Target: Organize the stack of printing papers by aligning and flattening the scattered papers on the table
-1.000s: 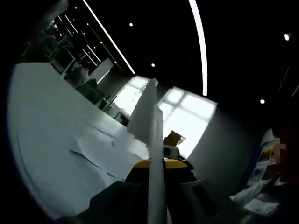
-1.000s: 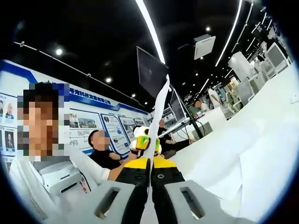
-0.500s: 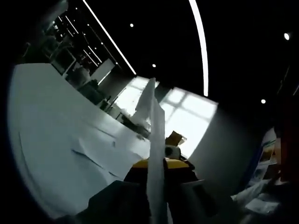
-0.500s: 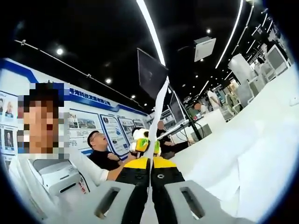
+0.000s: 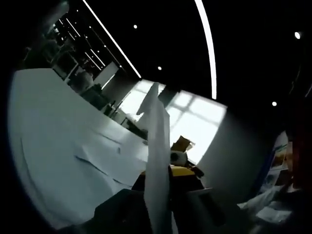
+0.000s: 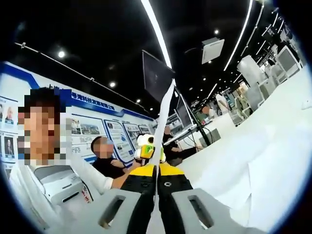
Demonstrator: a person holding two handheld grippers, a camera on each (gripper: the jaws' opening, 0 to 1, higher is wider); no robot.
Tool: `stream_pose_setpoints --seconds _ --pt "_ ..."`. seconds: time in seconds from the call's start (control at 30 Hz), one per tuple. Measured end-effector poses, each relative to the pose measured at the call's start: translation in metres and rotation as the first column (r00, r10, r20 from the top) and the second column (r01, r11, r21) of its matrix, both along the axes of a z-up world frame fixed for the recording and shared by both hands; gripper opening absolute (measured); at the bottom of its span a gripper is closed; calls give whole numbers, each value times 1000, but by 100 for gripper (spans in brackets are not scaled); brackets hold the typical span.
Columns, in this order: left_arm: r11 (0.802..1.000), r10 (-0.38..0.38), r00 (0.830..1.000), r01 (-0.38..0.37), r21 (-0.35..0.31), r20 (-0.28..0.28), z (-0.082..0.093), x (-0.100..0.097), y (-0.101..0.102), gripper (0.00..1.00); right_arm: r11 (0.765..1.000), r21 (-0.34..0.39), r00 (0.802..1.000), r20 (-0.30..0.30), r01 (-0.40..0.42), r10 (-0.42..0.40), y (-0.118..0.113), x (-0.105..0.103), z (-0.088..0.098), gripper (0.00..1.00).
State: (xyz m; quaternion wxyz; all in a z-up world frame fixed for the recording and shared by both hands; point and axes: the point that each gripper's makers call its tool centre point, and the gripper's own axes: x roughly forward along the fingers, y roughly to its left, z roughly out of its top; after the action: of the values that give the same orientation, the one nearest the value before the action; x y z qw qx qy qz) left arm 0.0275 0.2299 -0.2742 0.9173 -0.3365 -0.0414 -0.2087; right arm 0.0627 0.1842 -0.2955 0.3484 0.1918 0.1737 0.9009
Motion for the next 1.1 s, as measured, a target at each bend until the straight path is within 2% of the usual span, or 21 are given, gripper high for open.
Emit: stream_pose_setpoints --seconds 0.2,0.33,0.43,0.53,0.57,0.67,0.77,0.83,0.97,1.1 --pt "1000 0 1000 0 -20 2 -1 -3 0 5 1000 16 1000 9 4 -4 0 -3 -1 0" --pt "1000 9 1000 -9 -18 3 -2 -7 3 5 999 31 998 54 29 -31 3 -7 -6 13" --pt "1000 20 1000 -19 -24 8 -2 -12 6 5 999 34 997 71 23 -26 4 -10 -10 14" --pt "999 32 999 -32 -25 16 2 -20 11 5 998 9 996 72 57 -58 5 -6 -14 15" --pt "999 35 999 -34 -25 15 3 -23 13 5 995 -37 994 66 93 -90 7 1 -17 15" --pt "999 46 999 -45 -22 29 6 -33 16 5 991 -60 992 47 121 -118 4 8 -14 16" --pt "998 54 998 -53 -29 42 7 -41 21 5 980 -28 979 72 195 -193 -7 17 -4 16" --pt "998 54 997 -53 -29 46 7 -45 22 5 973 -35 969 108 227 -222 -13 17 -3 19" --pt "998 56 997 -55 -26 51 4 -52 22 5 964 -36 953 166 264 -254 -22 12 4 22" --pt "997 64 996 -61 -45 60 4 -58 27 5 958 -42 946 178 283 -272 -27 10 8 22"
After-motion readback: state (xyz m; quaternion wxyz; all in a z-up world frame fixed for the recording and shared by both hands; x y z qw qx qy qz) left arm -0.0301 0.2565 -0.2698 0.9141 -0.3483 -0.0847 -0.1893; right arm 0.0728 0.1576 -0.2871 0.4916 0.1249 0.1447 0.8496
